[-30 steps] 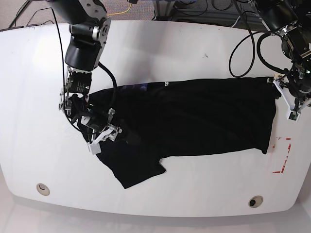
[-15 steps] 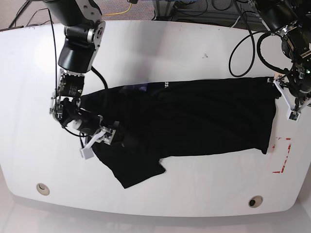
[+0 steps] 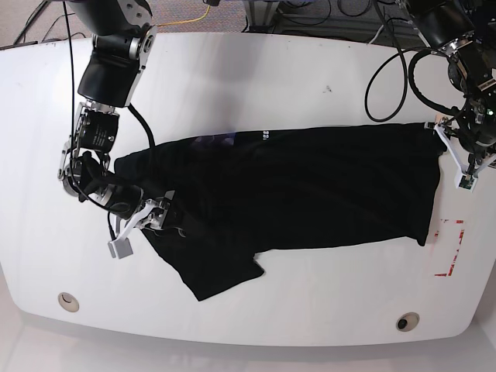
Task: Layout the t-shirt on the table in an organized manner, then fold the t-shirt properly
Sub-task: 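Grasp the sleeve edge with the right gripper and pull it across the shirt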
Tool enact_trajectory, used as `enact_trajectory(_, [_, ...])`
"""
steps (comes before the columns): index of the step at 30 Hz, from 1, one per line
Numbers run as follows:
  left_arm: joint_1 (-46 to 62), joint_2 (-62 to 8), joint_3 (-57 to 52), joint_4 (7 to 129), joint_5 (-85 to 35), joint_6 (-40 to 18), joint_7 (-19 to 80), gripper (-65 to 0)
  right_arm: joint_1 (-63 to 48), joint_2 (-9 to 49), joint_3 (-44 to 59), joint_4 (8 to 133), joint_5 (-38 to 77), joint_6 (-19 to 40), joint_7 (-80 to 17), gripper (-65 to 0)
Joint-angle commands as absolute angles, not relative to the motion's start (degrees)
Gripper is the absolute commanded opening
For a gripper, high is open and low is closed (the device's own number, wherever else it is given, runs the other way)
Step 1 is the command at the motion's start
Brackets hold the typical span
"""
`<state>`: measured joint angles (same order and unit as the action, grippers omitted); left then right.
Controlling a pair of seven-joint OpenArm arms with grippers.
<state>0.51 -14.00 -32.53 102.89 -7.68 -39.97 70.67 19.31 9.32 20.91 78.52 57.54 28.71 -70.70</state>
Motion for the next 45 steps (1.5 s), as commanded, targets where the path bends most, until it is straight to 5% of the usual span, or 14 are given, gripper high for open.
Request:
enact_trajectory(1, [0.0,-15.0,-32.7,103.7,-7.8,-40.0,69.8,-22.2,20.0,10.7,21.2,79.7,58.8,27.6,-71.5,-4.9])
enact_trajectory(21, [0.0,-14.9,-32.7,103.7,-7.8,-40.0,69.8,-22.2,4.4,8.6,21.4,86.0,58.8,27.2,-71.6,-5.1])
enact_trajectory(45, [0.1,-14.8,-32.7,103.7,-7.8,-40.0,69.8,-22.2,7.0,3.0,19.9,83.9,58.6,27.2,-71.6,-5.1])
